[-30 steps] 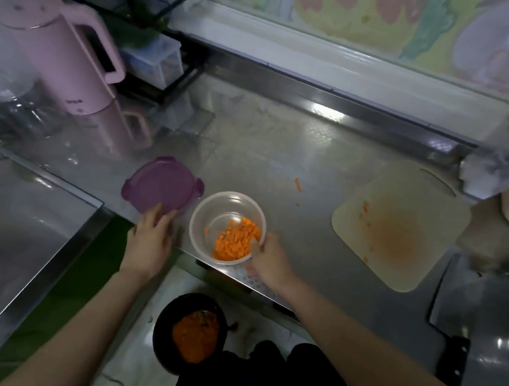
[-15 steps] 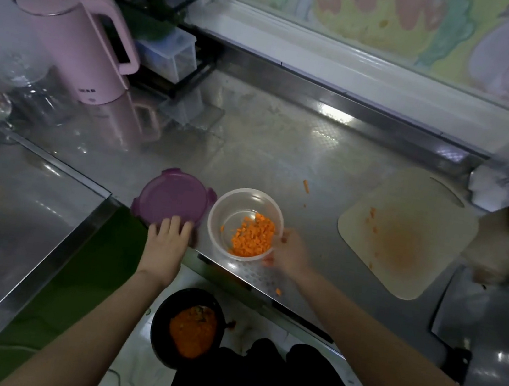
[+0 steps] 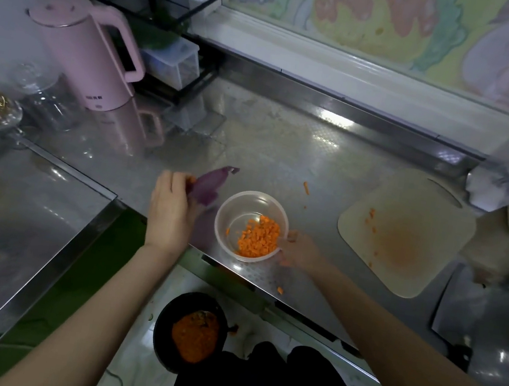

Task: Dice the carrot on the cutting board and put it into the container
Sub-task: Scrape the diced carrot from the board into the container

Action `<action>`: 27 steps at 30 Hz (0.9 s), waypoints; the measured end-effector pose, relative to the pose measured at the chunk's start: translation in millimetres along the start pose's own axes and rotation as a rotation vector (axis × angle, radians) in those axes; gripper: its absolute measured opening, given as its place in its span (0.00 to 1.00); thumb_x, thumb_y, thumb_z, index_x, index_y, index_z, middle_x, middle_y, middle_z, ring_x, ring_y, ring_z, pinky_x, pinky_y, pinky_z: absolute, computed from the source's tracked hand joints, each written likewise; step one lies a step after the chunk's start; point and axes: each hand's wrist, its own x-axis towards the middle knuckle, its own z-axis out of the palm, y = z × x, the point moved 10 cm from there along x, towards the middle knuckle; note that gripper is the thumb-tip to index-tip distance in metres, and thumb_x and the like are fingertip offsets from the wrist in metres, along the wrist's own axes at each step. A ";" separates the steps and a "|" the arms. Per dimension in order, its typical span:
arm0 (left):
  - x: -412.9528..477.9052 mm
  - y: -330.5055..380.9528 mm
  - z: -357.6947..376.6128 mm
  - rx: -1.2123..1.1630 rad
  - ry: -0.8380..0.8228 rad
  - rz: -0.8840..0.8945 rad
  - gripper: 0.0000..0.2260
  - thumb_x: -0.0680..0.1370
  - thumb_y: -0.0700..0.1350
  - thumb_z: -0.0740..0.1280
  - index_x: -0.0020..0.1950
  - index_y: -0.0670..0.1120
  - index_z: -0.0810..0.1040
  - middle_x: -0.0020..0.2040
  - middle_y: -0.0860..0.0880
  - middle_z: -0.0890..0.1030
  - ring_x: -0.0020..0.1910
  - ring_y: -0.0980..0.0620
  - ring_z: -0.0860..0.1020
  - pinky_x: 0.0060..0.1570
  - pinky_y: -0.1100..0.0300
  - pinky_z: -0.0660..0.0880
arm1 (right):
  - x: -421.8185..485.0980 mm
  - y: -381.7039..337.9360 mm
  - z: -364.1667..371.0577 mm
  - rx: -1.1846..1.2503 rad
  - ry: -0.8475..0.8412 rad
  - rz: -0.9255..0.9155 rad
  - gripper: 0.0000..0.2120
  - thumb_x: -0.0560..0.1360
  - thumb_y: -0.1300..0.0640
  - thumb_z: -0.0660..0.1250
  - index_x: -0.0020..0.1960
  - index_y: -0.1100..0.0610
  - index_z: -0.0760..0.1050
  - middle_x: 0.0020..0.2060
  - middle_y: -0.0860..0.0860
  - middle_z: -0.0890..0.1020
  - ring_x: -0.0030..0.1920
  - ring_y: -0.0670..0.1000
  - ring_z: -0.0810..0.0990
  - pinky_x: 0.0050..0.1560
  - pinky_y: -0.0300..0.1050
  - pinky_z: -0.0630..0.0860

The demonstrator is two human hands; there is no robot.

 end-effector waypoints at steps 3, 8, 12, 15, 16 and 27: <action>-4.1 31.8 -7.6 -0.057 0.103 0.171 0.07 0.73 0.36 0.65 0.51 0.40 0.73 0.46 0.40 0.73 0.46 0.44 0.71 0.44 0.48 0.73 | -12.6 -26.7 -26.0 -0.223 0.223 -0.191 0.15 0.80 0.58 0.58 0.63 0.65 0.71 0.60 0.60 0.75 0.60 0.59 0.75 0.61 0.50 0.70; -32.3 93.1 1.1 -0.027 0.101 0.461 0.07 0.72 0.40 0.60 0.49 0.46 0.71 0.41 0.43 0.73 0.43 0.48 0.66 0.42 0.56 0.62 | -40.7 -58.5 -36.6 0.366 0.173 -0.297 0.17 0.83 0.54 0.50 0.52 0.60 0.75 0.41 0.55 0.82 0.35 0.48 0.81 0.39 0.42 0.77; -66.6 130.1 16.0 -0.043 0.085 0.659 0.06 0.80 0.44 0.54 0.50 0.46 0.70 0.42 0.48 0.68 0.41 0.48 0.66 0.40 0.56 0.61 | -45.1 -55.2 -32.7 0.471 0.127 -0.308 0.14 0.81 0.56 0.55 0.42 0.55 0.77 0.33 0.49 0.81 0.31 0.43 0.80 0.34 0.37 0.78; -79.3 131.3 42.8 0.006 -0.055 0.712 0.08 0.75 0.40 0.65 0.53 0.48 0.71 0.47 0.49 0.70 0.44 0.47 0.69 0.42 0.55 0.63 | -37.9 -41.8 -30.1 0.495 0.119 -0.263 0.10 0.79 0.63 0.59 0.41 0.54 0.74 0.36 0.52 0.79 0.37 0.48 0.78 0.42 0.42 0.77; -83.1 129.2 52.5 0.031 -0.123 0.723 0.13 0.72 0.39 0.67 0.55 0.48 0.72 0.49 0.50 0.72 0.47 0.47 0.70 0.43 0.55 0.63 | -34.9 -37.0 -31.2 0.491 0.131 -0.254 0.10 0.79 0.63 0.59 0.42 0.55 0.74 0.37 0.53 0.79 0.38 0.49 0.77 0.43 0.43 0.76; -50.5 1.0 65.5 -0.087 -0.237 -0.260 0.20 0.79 0.47 0.63 0.70 0.47 0.66 0.67 0.45 0.68 0.67 0.46 0.65 0.66 0.49 0.60 | -4.5 -4.6 -17.7 0.355 0.124 -0.102 0.06 0.81 0.58 0.57 0.50 0.53 0.72 0.50 0.56 0.79 0.53 0.59 0.79 0.59 0.57 0.75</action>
